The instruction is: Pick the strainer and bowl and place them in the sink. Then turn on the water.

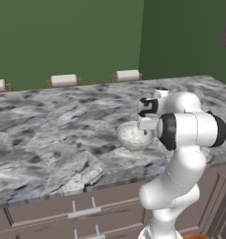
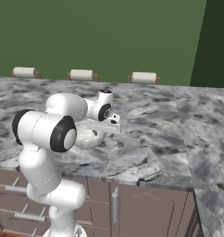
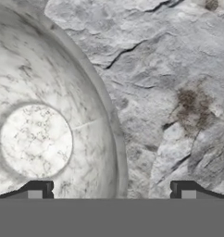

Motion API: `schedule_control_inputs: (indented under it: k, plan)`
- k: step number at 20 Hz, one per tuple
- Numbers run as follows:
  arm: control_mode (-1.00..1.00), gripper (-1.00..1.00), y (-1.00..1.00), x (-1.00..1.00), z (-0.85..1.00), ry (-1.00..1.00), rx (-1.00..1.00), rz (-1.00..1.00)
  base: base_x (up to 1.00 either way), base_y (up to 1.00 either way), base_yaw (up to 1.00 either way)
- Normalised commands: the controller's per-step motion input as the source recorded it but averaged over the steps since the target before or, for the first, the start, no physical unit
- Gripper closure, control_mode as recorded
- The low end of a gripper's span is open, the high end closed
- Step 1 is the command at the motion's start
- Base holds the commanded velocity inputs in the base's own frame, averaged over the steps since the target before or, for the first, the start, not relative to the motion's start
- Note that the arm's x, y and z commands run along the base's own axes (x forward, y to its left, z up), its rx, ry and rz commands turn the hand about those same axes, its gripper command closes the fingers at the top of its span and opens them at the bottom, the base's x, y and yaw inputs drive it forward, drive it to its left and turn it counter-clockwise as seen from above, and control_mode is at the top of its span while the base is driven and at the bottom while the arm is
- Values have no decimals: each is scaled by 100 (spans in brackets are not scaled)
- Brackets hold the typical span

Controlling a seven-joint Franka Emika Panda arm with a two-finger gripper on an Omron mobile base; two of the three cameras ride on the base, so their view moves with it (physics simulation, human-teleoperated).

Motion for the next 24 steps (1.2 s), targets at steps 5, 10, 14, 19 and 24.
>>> schedule_control_inputs:
  k: [5, 10, 14, 19, 24]
  plan:
    - [-100, -100, 0, 0, -9, 8, 3, 0, 0, 0, 0]
    - [-100, -100, 0, 0, -19, 5, 0, 0, 0, 0, 0]
    - [-100, -100, 0, 0, -17, 4, 0, 0, 0, 0, 0]
    - [-100, 100, 0, 0, -12, 3, 0, 0, 0, 0, 0]
    - [-100, 100, 0, 0, 0, 0, 0, 0, 0, 0, 0]
